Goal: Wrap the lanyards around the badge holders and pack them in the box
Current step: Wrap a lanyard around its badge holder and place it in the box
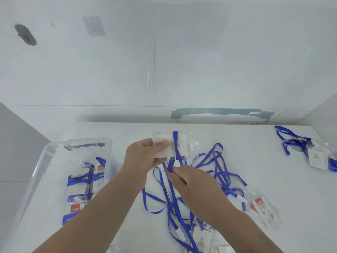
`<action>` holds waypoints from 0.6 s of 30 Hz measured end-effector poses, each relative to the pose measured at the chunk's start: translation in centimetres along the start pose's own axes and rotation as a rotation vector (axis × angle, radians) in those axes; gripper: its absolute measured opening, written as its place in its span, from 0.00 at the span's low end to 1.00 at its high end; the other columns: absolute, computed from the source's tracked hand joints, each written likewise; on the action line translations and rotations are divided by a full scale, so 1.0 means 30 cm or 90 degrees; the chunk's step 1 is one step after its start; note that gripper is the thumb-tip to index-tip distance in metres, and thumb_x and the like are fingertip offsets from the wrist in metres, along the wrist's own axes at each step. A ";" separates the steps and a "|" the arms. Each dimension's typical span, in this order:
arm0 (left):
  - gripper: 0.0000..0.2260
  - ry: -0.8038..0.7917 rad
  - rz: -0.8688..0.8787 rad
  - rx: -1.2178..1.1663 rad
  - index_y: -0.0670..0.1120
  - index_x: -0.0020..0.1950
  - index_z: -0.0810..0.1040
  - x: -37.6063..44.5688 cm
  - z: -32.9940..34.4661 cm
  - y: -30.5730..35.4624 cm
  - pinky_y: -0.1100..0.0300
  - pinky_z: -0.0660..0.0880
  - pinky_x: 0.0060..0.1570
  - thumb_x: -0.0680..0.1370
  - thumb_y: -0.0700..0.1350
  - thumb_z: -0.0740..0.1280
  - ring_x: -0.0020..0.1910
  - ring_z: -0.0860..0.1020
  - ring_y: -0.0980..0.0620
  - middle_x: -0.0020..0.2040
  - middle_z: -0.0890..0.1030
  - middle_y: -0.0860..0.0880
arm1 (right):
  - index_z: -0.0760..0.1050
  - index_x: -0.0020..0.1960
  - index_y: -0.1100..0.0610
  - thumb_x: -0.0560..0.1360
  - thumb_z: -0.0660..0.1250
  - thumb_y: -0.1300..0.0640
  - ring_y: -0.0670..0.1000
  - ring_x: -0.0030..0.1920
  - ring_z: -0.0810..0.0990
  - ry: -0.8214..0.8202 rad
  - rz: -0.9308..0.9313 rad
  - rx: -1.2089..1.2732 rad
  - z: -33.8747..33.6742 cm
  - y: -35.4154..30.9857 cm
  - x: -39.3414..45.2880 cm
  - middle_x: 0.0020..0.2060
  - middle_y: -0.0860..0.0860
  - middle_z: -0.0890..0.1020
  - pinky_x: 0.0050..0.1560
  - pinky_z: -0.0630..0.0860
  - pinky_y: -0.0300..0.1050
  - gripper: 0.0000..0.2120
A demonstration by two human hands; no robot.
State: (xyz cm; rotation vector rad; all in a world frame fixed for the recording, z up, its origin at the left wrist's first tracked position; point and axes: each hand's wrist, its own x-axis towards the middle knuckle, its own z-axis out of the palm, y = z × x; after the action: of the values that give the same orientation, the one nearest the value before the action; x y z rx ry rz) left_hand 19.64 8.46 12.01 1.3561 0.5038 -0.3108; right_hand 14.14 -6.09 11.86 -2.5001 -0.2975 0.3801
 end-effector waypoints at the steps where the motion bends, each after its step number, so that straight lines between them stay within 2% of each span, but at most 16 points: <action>1: 0.03 0.024 0.027 0.054 0.48 0.43 0.85 -0.001 0.005 0.001 0.61 0.81 0.41 0.73 0.41 0.75 0.43 0.86 0.50 0.41 0.87 0.50 | 0.70 0.46 0.52 0.83 0.49 0.44 0.47 0.38 0.72 -0.010 -0.017 -0.065 -0.017 -0.021 0.000 0.38 0.48 0.73 0.43 0.71 0.42 0.17; 4: 0.08 0.027 0.112 0.236 0.51 0.36 0.84 0.004 -0.002 -0.005 0.55 0.83 0.41 0.73 0.41 0.75 0.40 0.85 0.46 0.36 0.86 0.48 | 0.71 0.46 0.49 0.83 0.50 0.44 0.47 0.41 0.74 -0.012 -0.044 -0.158 -0.105 -0.043 0.010 0.41 0.46 0.73 0.43 0.72 0.42 0.15; 6: 0.06 -0.026 0.127 0.304 0.48 0.36 0.85 -0.004 -0.009 -0.006 0.49 0.82 0.46 0.73 0.42 0.75 0.39 0.84 0.45 0.37 0.85 0.44 | 0.78 0.50 0.44 0.80 0.58 0.43 0.43 0.42 0.77 0.021 -0.046 -0.107 -0.174 -0.031 0.023 0.42 0.42 0.79 0.44 0.75 0.39 0.11; 9: 0.03 -0.123 0.075 0.309 0.51 0.40 0.86 -0.029 -0.017 0.011 0.59 0.83 0.41 0.73 0.43 0.75 0.38 0.85 0.51 0.37 0.86 0.49 | 0.83 0.45 0.42 0.74 0.71 0.47 0.39 0.39 0.80 0.044 -0.014 0.081 -0.260 0.015 0.063 0.39 0.37 0.83 0.41 0.76 0.33 0.03; 11: 0.04 -0.198 0.025 0.269 0.48 0.45 0.86 -0.034 -0.025 0.024 0.58 0.82 0.45 0.71 0.43 0.76 0.42 0.86 0.49 0.42 0.87 0.48 | 0.85 0.42 0.46 0.72 0.75 0.52 0.41 0.38 0.82 0.054 0.007 0.206 -0.294 0.050 0.092 0.38 0.40 0.85 0.41 0.77 0.34 0.01; 14: 0.11 -0.272 -0.032 0.097 0.43 0.49 0.86 -0.031 -0.048 0.026 0.52 0.81 0.51 0.68 0.43 0.74 0.50 0.85 0.44 0.50 0.86 0.42 | 0.85 0.41 0.49 0.72 0.74 0.58 0.43 0.37 0.83 0.107 0.046 0.382 -0.283 0.082 0.120 0.37 0.45 0.86 0.39 0.76 0.33 0.04; 16: 0.10 -0.276 -0.044 -0.022 0.41 0.48 0.86 -0.031 -0.050 0.022 0.54 0.82 0.49 0.69 0.42 0.72 0.50 0.84 0.45 0.51 0.85 0.41 | 0.84 0.36 0.46 0.74 0.71 0.64 0.45 0.34 0.83 0.118 0.094 0.427 -0.225 0.089 0.121 0.34 0.44 0.86 0.36 0.77 0.33 0.15; 17: 0.09 -0.262 -0.044 -0.063 0.42 0.48 0.86 -0.031 -0.047 0.024 0.54 0.82 0.50 0.70 0.42 0.71 0.50 0.84 0.45 0.52 0.85 0.41 | 0.83 0.33 0.45 0.75 0.68 0.67 0.46 0.28 0.79 0.108 0.120 0.399 -0.184 0.092 0.117 0.28 0.42 0.83 0.31 0.75 0.34 0.21; 18: 0.09 -0.239 -0.042 -0.094 0.42 0.47 0.86 -0.029 -0.044 0.025 0.55 0.82 0.51 0.71 0.42 0.71 0.50 0.84 0.46 0.52 0.85 0.41 | 0.81 0.30 0.47 0.76 0.64 0.69 0.44 0.22 0.72 0.090 0.144 0.364 -0.145 0.086 0.109 0.22 0.41 0.78 0.25 0.69 0.33 0.23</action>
State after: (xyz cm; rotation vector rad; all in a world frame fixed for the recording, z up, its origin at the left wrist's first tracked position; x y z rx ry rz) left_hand 19.05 9.84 12.90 1.1066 0.2529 -0.5592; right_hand 18.97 -9.47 13.11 -1.9824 0.1402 0.3203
